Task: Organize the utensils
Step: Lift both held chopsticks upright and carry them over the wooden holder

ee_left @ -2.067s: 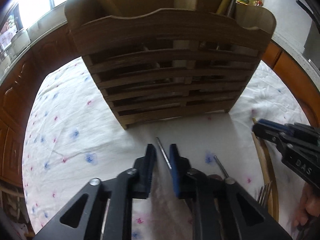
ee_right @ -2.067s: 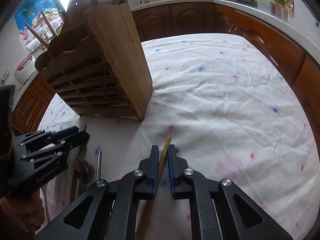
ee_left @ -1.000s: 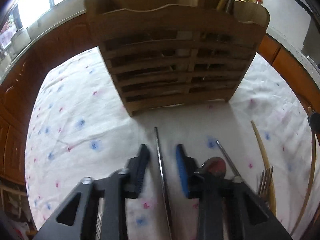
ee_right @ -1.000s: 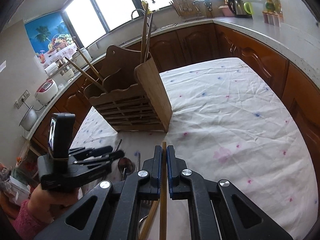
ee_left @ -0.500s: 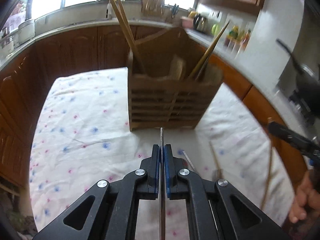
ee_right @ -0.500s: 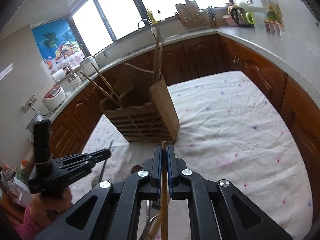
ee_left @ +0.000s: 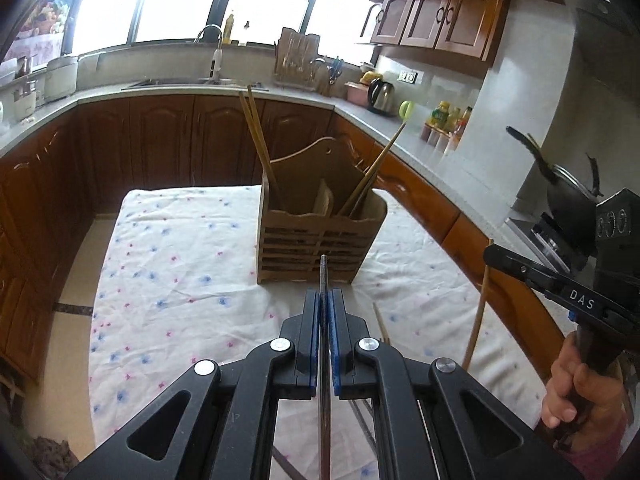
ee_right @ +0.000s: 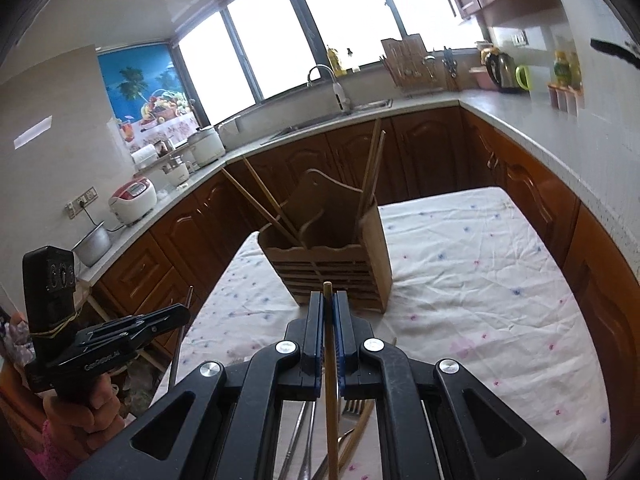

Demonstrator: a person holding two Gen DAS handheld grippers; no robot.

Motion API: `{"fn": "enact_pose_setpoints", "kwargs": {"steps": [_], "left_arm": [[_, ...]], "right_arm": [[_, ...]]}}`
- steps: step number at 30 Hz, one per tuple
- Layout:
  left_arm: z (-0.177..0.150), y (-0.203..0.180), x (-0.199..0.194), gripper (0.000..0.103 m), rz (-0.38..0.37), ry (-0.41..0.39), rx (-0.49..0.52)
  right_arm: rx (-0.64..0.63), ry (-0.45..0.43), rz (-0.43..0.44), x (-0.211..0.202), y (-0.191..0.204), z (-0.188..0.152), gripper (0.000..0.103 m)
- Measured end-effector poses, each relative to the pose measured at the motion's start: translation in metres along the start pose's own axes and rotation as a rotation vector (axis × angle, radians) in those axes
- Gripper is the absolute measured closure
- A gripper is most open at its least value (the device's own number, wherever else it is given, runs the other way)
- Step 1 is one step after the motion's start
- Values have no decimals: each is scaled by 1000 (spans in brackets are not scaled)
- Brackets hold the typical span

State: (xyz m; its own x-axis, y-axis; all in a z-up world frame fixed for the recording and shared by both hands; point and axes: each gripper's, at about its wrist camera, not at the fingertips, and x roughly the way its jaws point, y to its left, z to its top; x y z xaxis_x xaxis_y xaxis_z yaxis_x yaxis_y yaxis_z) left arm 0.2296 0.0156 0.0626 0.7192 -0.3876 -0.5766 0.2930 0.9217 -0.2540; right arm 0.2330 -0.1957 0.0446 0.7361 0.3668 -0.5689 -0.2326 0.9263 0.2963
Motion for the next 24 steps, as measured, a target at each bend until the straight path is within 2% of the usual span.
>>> {"fn": "enact_pose_setpoints", "kwargs": {"steps": [11,24], "left_arm": [[-5,3,-22,100,-29,-38,-13],[1,5,-31,100,-17,-102,-8]], "right_arm": [[-37,-51,-2,-25,12,2,98],[-34,-129,-8,-40,12,14,98]]}}
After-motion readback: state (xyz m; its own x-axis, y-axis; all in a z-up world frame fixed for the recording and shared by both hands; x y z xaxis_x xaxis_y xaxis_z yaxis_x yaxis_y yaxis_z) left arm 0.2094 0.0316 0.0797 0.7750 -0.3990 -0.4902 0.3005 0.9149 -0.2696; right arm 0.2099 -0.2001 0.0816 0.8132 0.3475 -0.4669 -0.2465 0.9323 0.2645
